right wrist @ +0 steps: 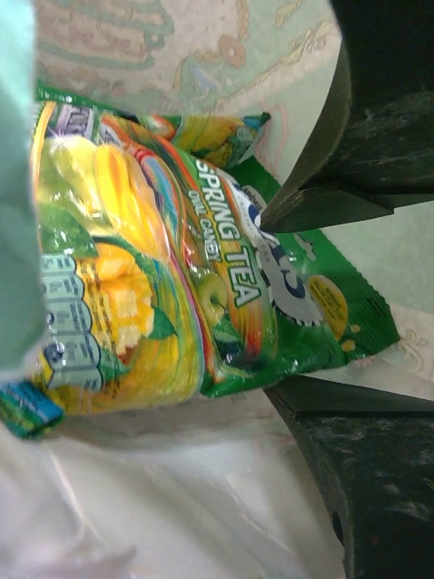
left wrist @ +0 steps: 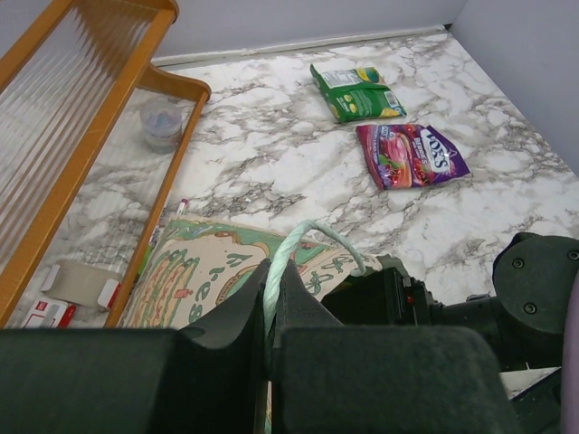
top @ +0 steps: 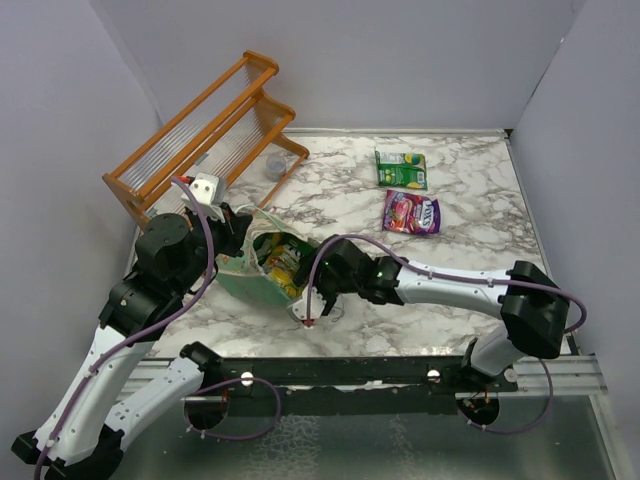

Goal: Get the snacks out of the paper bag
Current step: Take out the snack from the paper bag.

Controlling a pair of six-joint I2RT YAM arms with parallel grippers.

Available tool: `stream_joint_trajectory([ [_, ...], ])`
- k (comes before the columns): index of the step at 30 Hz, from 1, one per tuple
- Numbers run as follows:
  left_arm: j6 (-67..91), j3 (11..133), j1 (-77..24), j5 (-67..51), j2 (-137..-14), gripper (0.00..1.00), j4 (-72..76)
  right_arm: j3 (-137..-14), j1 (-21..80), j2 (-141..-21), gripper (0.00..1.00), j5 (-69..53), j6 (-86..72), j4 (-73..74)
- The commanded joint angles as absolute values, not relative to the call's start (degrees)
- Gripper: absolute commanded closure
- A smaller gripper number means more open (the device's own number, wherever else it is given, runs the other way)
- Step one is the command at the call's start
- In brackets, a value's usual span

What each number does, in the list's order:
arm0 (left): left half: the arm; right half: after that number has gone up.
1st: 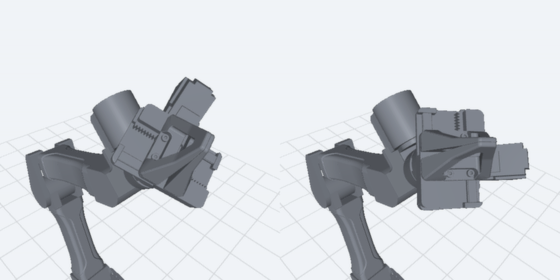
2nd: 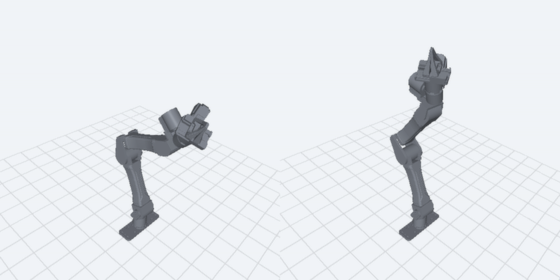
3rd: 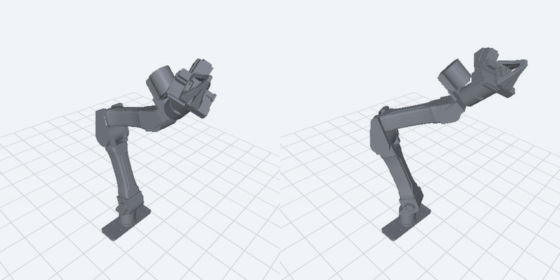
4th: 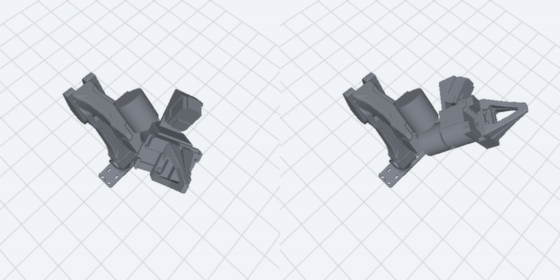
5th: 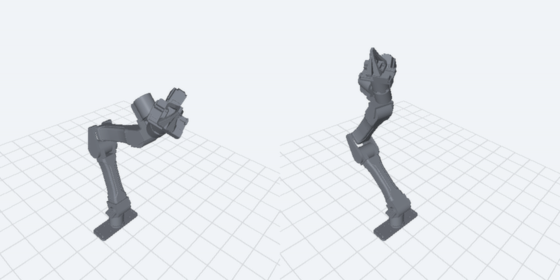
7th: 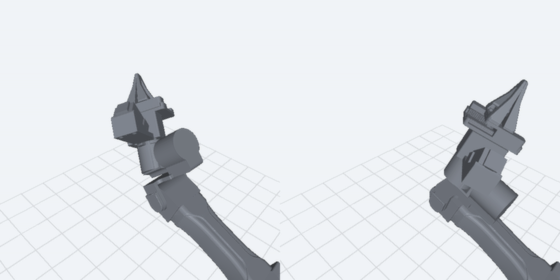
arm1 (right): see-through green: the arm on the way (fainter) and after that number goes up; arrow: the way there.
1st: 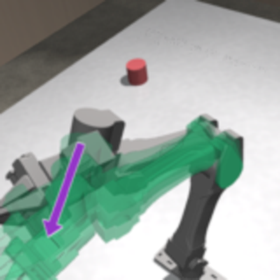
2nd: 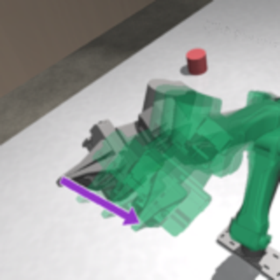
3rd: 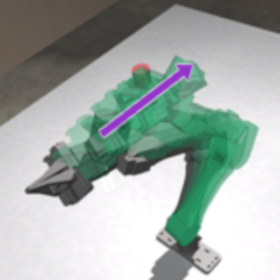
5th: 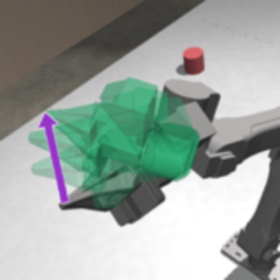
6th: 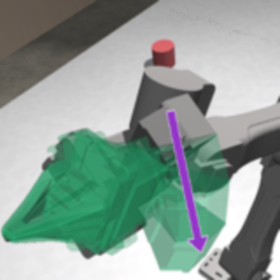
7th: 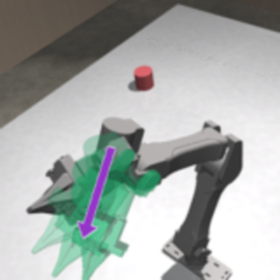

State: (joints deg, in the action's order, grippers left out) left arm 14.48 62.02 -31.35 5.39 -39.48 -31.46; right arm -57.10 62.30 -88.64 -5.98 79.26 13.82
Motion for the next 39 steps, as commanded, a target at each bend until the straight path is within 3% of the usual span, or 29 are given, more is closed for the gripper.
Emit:
stream_joint_trajectory([
  [1,14.33,63.24,-31.43,5.02,-38.71,1.00,-29.18,-55.61,62.75,-89.75,0.36,-3.31,83.41,4.64],
  [13,13.95,63.93,-31.44,5.62,-38.35,1.00,-30.13,-52.43,62.71,-93.86,0.46,-3.21,84.38,-10.99],
  [21,13.88,64.09,-31.46,5.89,-38.26,1.00,-30.32,-52.63,62.71,-92.78,0.72,-4.29,83.76,-12.92],
  [25,13.74,64.09,-31.38,5.95,-38.40,1.00,-30.31,-51.71,62.62,-88.37,0.93,-6.05,81.80,-13.65],
  [27,13.77,63.86,-31.44,5.91,-38.37,1.00,-30.11,-50.77,62.66,-85.88,0.99,-7.29,80.67,-14.35],
  [39,13.78,63.72,-31.46,6.06,-38.13,1.00,-30.36,-49.59,62.53,-78.05,0.99,-7.31,69.93,-17.02],
])
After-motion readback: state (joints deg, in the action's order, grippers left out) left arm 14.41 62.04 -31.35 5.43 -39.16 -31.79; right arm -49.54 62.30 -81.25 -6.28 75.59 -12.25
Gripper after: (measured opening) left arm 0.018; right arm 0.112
